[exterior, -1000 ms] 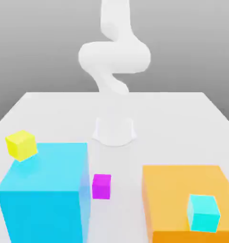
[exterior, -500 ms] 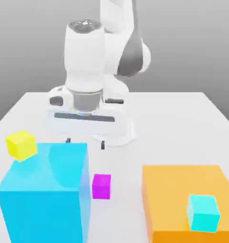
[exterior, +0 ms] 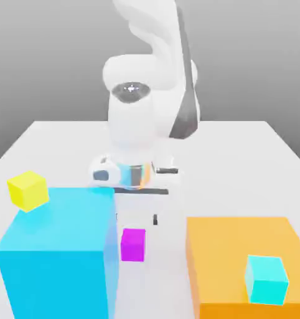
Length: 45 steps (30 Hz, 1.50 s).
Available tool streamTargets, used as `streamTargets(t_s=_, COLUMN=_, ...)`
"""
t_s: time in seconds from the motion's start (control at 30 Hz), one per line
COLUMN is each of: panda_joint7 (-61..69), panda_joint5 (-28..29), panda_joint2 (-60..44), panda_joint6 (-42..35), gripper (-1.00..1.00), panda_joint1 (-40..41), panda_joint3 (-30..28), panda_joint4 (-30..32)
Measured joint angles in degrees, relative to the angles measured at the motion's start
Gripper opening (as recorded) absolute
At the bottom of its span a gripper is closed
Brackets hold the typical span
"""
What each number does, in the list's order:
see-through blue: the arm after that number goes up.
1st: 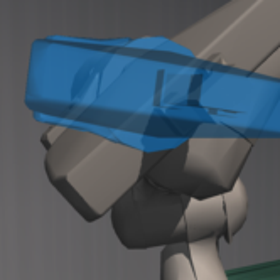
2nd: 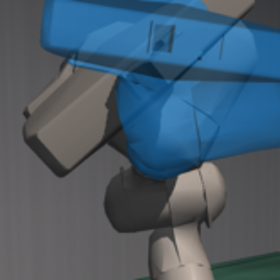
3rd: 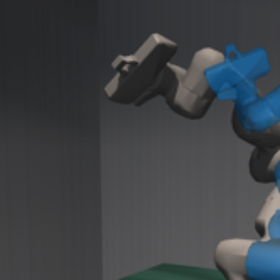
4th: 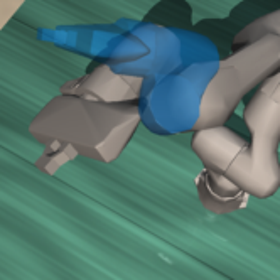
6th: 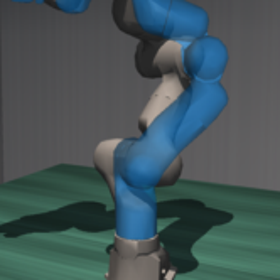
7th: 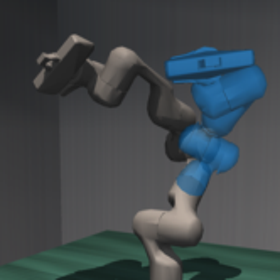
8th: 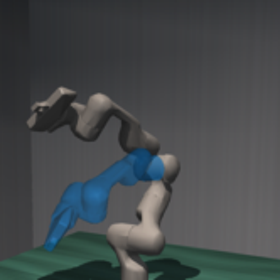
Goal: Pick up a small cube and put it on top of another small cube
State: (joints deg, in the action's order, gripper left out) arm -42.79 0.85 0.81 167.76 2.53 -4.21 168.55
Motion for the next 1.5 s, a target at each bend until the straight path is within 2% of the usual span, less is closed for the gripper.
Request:
streamTargets(t_s=0.23, panda_joint7=1.9, panda_joint5=-2.5, panda_joint2=-12.7, panda_joint6=10.7, gripper=0.0, panda_joint1=2.7, panda_joint3=3.4, panda_joint4=-2.0)
streamTargets(t_s=0.27, panda_joint7=2.0, panda_joint5=-2.6, panda_joint2=-13.9, panda_joint6=11.8, gripper=-1.0, panda_joint1=3.2, panda_joint3=3.8, panda_joint4=-2.2)
streamTargets(t_s=0.5, panda_joint7=1.8, panda_joint5=-2.3, panda_joint2=-13.9, panda_joint6=11.8, gripper=-1.0, panda_joint1=3.4, panda_joint3=4.0, panda_joint4=-2.2)
streamTargets(t_s=0.77, panda_joint7=0.2, panda_joint5=-0.2, panda_joint2=-0.4, panda_joint6=0.6, gripper=-1.0, panda_joint1=2.3, panda_joint3=2.3, panda_joint4=0.1)
streamTargets(t_s=0.9, panda_joint7=4.2, panda_joint5=-2.2, panda_joint2=5.3, panda_joint6=-6.7, gripper=-1.0, panda_joint1=3.0, panda_joint3=-0.1, panda_joint4=0.1)
streamTargets(t_s=1.37, panda_joint7=26.2, panda_joint5=-15.4, panda_joint2=20.3, panda_joint6=-39.2, gripper=-1.0, panda_joint1=5.1, panda_joint3=-14.2, panda_joint4=-12.0)
streamTargets(t_s=1.5, panda_joint7=24.0, panda_joint5=-13.5, panda_joint2=20.7, panda_joint6=-46.0, gripper=-1.0, panda_joint1=6.3, panda_joint3=-13.9, panda_joint4=-19.2)
